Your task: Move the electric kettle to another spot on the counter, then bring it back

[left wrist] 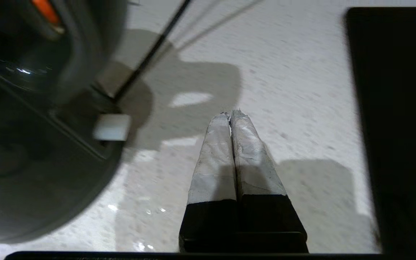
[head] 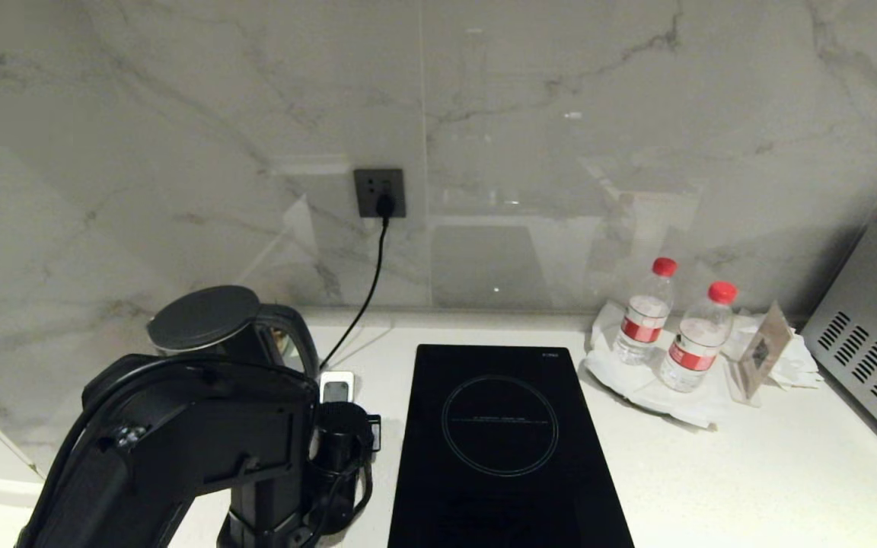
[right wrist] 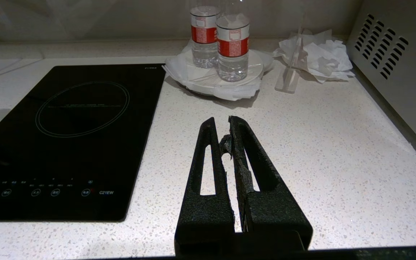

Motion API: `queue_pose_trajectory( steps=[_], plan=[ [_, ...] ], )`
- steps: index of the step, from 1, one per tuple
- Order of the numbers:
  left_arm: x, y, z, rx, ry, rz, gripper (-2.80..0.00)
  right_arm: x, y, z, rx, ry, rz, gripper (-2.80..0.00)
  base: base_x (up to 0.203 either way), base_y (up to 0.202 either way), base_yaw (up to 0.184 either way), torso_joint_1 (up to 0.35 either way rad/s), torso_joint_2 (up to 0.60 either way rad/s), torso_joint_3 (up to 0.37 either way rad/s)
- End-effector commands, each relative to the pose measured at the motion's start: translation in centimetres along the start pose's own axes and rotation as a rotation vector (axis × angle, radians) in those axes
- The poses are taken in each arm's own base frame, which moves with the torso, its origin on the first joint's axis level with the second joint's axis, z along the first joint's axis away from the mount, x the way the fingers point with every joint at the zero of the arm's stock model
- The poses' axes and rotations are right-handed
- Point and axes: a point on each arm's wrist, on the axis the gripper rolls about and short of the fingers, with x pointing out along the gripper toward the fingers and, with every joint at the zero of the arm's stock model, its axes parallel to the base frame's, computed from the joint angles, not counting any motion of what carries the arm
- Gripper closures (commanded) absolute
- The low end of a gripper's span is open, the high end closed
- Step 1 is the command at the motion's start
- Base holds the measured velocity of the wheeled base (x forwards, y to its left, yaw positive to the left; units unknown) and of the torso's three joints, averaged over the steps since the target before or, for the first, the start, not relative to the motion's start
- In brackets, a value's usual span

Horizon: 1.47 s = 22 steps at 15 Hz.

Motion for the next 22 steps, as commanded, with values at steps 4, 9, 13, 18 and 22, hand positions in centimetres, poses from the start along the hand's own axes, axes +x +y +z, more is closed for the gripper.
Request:
queue_pose_trajectory(
  steps=[4,9,13,18,22],
  plan=[
    [1.3,1.8,0.0,0.008,0.001,0.087,0.0,0.0,0.0,0.0,0.0,0.001,0.0,0.0,0.0,0.0,0.0,0.0,0.0,0.0],
    [2.0,2.4,-0.2,0.037,0.002,0.148,0.0,0.0,0.0,0.0,0.001,0.001,0.0,0.0,0.0,0.0,0.0,0.0,0.0,0.0],
    [2.5,2.9,-0.9,0.081,0.018,0.19,0.0,0.0,0.0,0.0,0.0,0.001,0.0,0.0,0.0,0.0,0.0,0.0,0.0,0.0],
    [3.0,2.5,-1.2,0.09,0.008,0.217,0.0,0.0,0.0,0.0,0.0,0.001,0.0,0.0,0.0,0.0,0.0,0.0,0.0,0.0],
    [2.9,2.4,-2.2,0.109,0.032,0.212,0.0,0.0,0.0,0.0,0.0,0.001,0.0,0.0,0.0,0.0,0.0,0.0,0.0,0.0]
  ],
)
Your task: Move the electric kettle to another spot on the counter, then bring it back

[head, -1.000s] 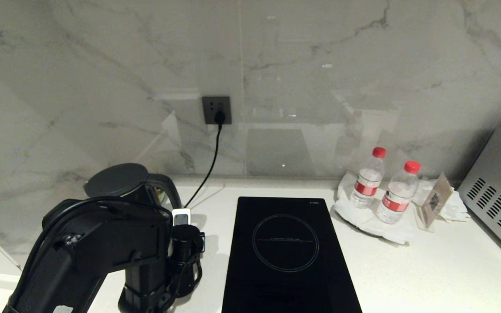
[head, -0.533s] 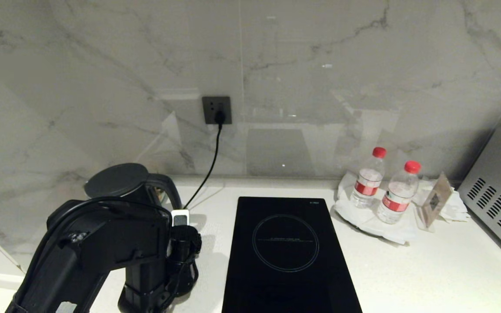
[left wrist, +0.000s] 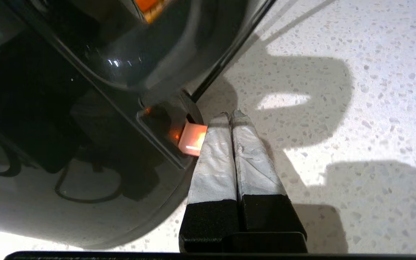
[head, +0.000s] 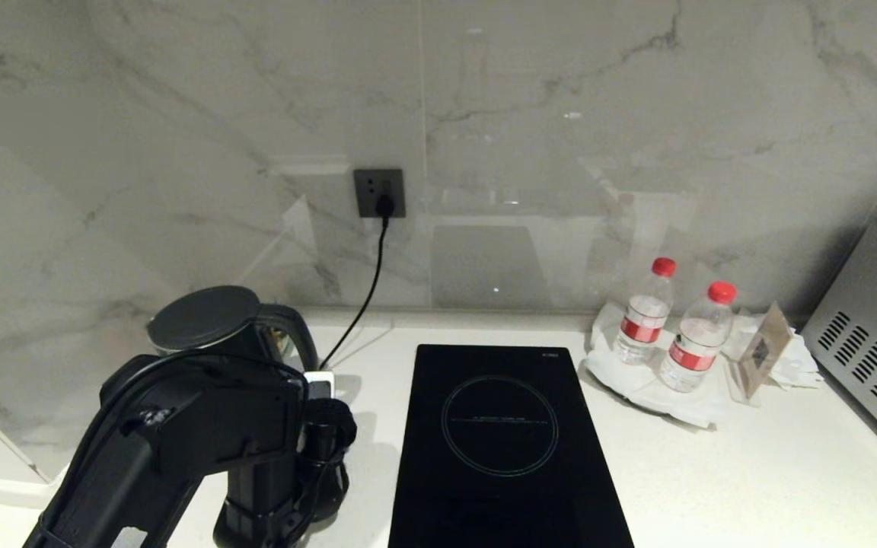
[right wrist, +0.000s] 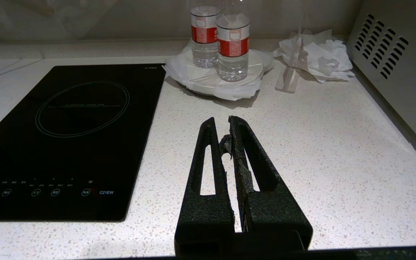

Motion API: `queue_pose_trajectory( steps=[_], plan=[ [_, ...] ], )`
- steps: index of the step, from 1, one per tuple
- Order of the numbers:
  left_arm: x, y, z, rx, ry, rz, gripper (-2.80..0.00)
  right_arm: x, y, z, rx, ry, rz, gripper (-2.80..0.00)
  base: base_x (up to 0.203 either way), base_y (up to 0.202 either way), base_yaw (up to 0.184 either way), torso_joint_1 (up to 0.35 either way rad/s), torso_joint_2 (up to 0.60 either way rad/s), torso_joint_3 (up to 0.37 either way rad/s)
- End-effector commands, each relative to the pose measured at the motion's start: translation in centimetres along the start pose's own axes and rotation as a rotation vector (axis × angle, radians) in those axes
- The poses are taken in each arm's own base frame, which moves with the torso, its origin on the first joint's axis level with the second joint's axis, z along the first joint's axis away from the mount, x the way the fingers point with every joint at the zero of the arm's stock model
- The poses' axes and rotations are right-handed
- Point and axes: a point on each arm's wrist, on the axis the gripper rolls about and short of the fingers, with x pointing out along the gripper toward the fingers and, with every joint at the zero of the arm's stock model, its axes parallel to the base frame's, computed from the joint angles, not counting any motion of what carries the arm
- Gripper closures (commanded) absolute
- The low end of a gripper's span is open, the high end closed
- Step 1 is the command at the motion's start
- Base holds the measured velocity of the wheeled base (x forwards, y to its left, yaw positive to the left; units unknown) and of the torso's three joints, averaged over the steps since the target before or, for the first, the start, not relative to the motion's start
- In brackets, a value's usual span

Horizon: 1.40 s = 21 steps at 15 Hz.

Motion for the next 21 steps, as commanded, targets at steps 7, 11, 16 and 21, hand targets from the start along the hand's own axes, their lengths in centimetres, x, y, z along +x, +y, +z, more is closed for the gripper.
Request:
queue_pose_trajectory(
  steps=[7,11,16,21],
  plan=[
    [-2.3,-1.0,1.7,-0.04,-0.04,-0.064,0.0,0.0,0.0,0.0,0.0,0.001,0.0,0.0,0.0,0.0,0.0,0.0,0.0,0.0],
    [-3.1,-0.7,0.1,0.006,0.005,-0.082,0.0,0.0,0.0,0.0,0.0,0.001,0.0,0.0,0.0,0.0,0.0,0.0,0.0,0.0],
    [-3.8,0.4,-1.0,0.052,0.058,-0.106,0.0,0.0,0.0,0.0,0.0,0.001,0.0,0.0,0.0,0.0,0.0,0.0,0.0,0.0],
    [-2.8,-0.7,-1.2,0.035,0.037,-0.097,0.0,0.0,0.0,0.0,0.0,0.001,0.0,0.0,0.0,0.0,0.0,0.0,0.0,0.0]
  ],
)
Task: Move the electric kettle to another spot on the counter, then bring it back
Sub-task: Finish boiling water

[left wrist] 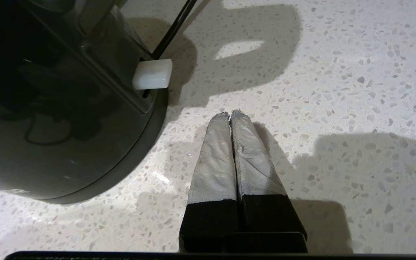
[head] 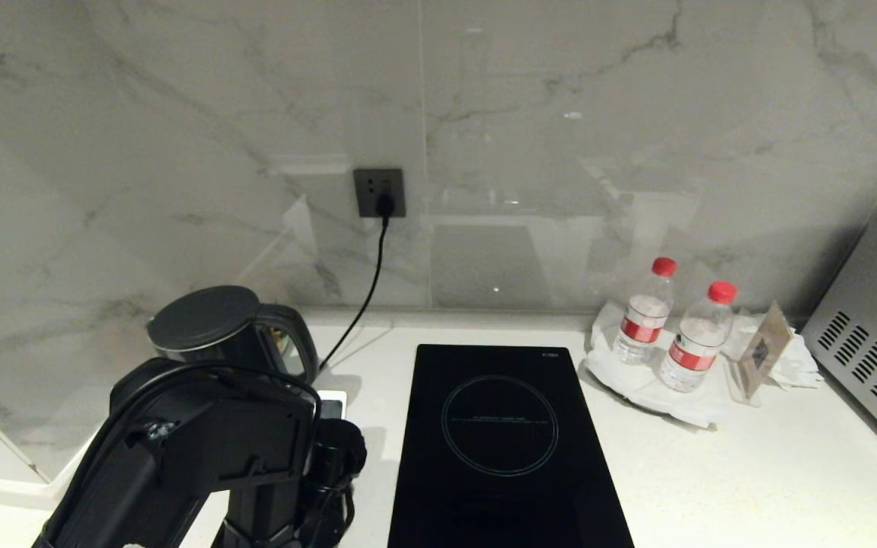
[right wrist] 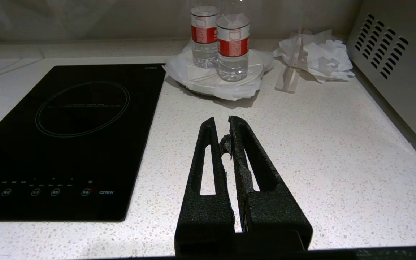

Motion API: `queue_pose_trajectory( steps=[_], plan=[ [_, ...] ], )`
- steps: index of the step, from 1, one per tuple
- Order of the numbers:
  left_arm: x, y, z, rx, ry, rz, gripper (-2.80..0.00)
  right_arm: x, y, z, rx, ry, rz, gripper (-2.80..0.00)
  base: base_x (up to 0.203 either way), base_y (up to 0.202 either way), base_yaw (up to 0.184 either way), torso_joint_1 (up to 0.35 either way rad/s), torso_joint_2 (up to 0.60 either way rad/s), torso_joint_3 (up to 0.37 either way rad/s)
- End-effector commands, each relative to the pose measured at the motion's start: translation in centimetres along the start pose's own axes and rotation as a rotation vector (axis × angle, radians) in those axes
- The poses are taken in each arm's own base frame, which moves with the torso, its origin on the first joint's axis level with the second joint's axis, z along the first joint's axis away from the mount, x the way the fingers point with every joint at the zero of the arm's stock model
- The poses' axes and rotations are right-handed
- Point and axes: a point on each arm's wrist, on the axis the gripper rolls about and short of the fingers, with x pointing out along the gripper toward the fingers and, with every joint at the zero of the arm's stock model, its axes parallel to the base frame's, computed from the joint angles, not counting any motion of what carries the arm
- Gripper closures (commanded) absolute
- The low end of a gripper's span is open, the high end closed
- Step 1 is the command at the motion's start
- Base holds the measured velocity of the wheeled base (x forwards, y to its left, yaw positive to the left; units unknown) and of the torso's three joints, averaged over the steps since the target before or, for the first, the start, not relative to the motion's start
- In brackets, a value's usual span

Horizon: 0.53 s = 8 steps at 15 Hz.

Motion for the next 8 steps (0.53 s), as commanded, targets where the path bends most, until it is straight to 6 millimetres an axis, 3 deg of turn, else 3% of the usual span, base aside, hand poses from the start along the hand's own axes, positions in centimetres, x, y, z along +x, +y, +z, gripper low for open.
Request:
queue_pose_trajectory(
  steps=[1,4,6,8],
  plan=[
    [0.3,-0.2,-0.1,-0.007,-0.008,0.005,0.0,0.0,0.0,0.0,0.0,0.001,0.0,0.0,0.0,0.0,0.0,0.0,0.0,0.0],
    [0.0,-0.1,0.2,-0.016,-0.01,0.002,0.0,0.0,0.0,0.0,0.0,0.001,0.0,0.0,0.0,0.0,0.0,0.0,0.0,0.0],
    [-0.7,0.1,1.6,-0.052,-0.038,-0.014,0.0,0.0,0.0,0.0,0.0,0.001,0.0,0.0,0.0,0.0,0.0,0.0,0.0,0.0],
    [0.0,-0.5,3.1,-0.101,-0.089,-0.005,0.0,0.0,0.0,0.0,0.0,0.001,0.0,0.0,0.0,0.0,0.0,0.0,0.0,0.0]
  ],
)
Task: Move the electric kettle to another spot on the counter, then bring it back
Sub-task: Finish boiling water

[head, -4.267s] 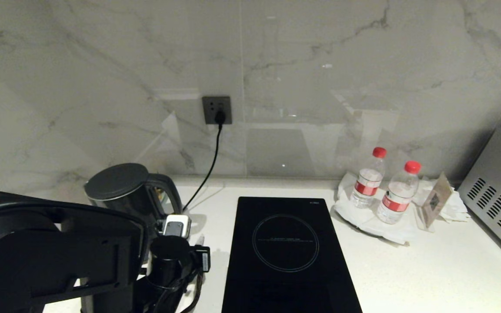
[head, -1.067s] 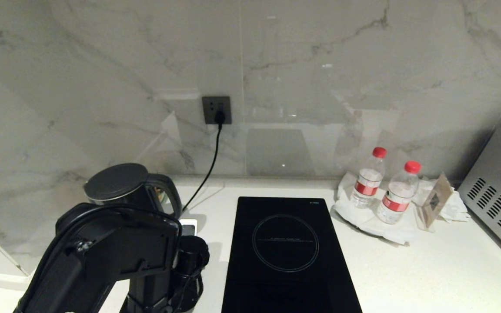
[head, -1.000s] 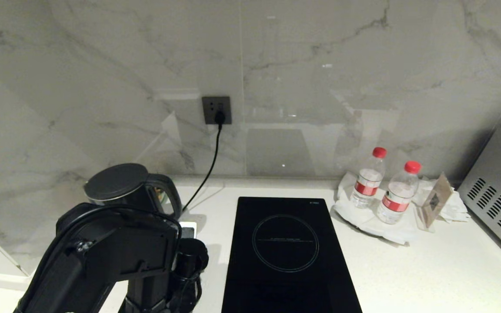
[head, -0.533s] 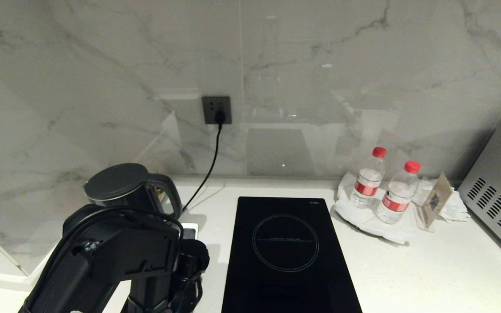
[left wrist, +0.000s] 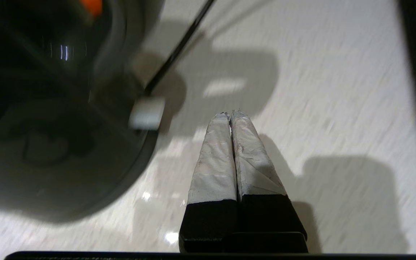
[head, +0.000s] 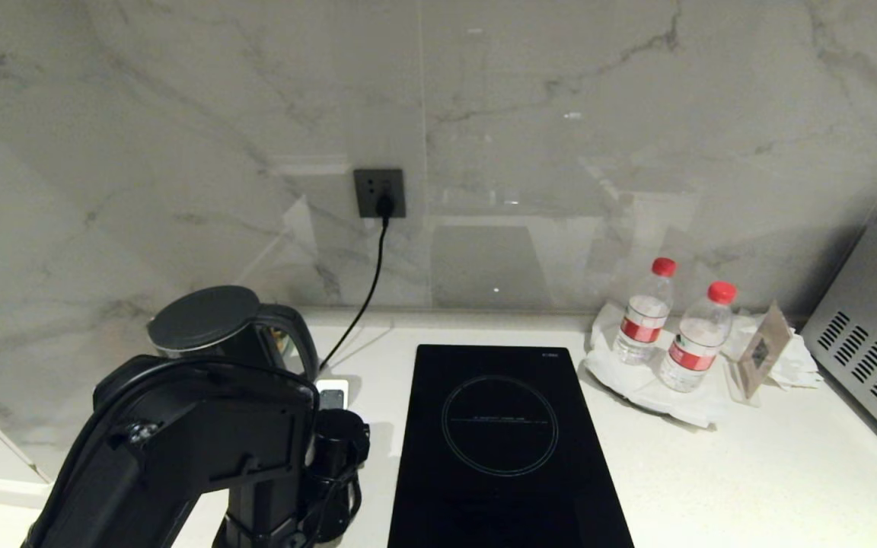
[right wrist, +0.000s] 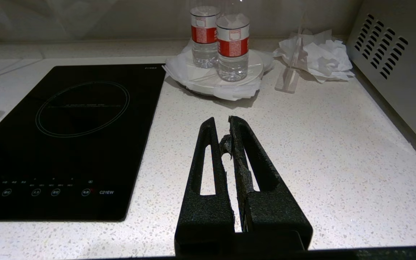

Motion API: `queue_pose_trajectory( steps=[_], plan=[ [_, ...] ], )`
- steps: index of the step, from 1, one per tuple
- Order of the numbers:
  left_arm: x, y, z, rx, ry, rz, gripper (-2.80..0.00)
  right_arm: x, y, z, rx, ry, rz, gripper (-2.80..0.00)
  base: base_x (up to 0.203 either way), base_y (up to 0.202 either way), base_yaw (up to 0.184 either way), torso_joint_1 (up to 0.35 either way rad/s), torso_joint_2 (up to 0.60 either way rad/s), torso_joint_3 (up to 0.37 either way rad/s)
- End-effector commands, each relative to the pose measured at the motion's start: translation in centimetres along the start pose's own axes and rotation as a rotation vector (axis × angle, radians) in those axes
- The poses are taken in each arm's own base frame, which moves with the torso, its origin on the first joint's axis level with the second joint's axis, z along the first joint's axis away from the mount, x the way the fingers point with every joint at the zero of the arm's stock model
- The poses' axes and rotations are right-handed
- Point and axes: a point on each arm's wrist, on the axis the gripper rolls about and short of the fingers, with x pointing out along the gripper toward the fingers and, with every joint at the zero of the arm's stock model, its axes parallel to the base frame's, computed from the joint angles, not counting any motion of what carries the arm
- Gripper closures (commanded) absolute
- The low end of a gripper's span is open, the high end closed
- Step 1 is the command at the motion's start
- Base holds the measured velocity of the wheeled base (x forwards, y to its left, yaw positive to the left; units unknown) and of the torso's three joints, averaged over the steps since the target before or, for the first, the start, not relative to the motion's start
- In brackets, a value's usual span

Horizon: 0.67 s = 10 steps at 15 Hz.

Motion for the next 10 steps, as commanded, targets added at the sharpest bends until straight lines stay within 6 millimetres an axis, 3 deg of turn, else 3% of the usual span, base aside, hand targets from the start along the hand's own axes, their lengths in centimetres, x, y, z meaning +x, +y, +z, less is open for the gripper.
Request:
queue_pose_trajectory(
  steps=[1,5,10],
  plan=[
    [0.8,-0.4,1.5,-0.054,-0.055,0.011,0.0,0.0,0.0,0.0,0.0,0.001,0.0,0.0,0.0,0.0,0.0,0.0,0.0,0.0],
    [2.2,-0.6,1.0,-0.04,-0.059,0.042,0.0,0.0,0.0,0.0,0.001,0.001,0.0,0.0,0.0,0.0,0.0,0.0,0.0,0.0],
    [4.1,1.4,0.6,-0.024,-0.043,0.134,0.0,0.0,0.0,0.0,0.0,0.001,0.0,0.0,0.0,0.0,0.0,0.0,0.0,0.0]
  ],
)
